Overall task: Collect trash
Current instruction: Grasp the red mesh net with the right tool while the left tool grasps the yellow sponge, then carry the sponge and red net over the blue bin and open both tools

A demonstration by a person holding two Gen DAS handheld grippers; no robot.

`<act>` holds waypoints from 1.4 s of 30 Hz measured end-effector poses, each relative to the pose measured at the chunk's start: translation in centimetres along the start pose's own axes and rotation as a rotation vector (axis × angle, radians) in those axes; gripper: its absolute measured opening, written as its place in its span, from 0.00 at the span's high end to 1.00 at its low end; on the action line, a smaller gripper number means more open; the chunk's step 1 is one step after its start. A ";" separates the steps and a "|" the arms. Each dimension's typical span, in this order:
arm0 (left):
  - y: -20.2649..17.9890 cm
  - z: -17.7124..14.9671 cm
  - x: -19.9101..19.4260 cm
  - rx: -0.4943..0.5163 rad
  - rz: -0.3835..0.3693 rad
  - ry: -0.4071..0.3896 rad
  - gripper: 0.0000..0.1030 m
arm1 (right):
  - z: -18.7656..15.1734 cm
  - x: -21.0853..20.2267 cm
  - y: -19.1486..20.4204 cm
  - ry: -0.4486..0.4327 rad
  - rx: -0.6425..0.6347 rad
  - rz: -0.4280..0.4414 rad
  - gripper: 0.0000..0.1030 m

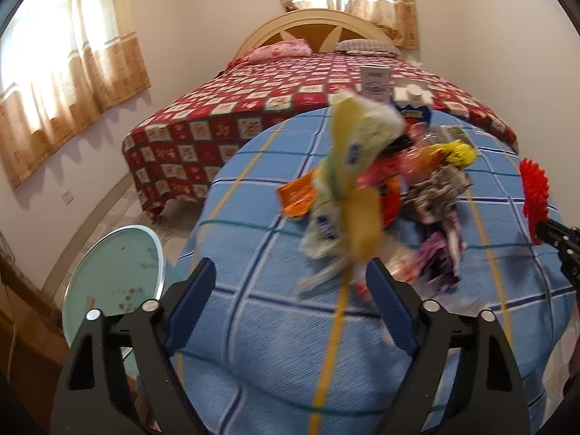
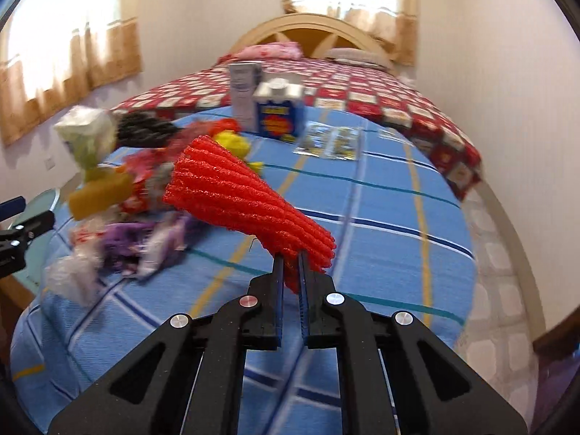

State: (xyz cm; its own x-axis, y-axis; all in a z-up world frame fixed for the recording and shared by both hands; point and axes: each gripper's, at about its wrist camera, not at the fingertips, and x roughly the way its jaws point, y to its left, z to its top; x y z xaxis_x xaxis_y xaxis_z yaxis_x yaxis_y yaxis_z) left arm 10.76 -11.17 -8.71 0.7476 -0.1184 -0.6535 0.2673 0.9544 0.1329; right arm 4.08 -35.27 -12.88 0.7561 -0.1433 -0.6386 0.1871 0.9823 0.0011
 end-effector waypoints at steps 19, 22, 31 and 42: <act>-2.2 1.3 -2.6 0.045 -0.105 -0.017 0.87 | -0.2 -1.4 0.9 -0.035 0.010 0.069 0.92; -1.2 1.0 -4.8 0.054 -0.100 -0.055 0.87 | 0.2 -2.2 1.9 -0.049 -0.007 0.085 0.92; 4.3 -1.0 -6.6 0.048 0.006 -0.088 0.87 | 1.7 -3.1 6.4 -0.055 -0.079 0.149 0.91; 11.6 -3.0 -4.4 -0.048 0.138 -0.020 0.87 | 3.2 -2.1 13.2 -0.044 -0.205 0.193 0.91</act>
State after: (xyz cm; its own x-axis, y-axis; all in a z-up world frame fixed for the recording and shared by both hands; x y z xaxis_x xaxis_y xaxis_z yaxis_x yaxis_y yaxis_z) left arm 8.78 1.27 -6.49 0.7873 0.0095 -0.6165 0.1326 0.9739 0.1843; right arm 6.94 -22.41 -9.03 0.7926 0.0482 -0.6078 -0.0905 0.9951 -0.0390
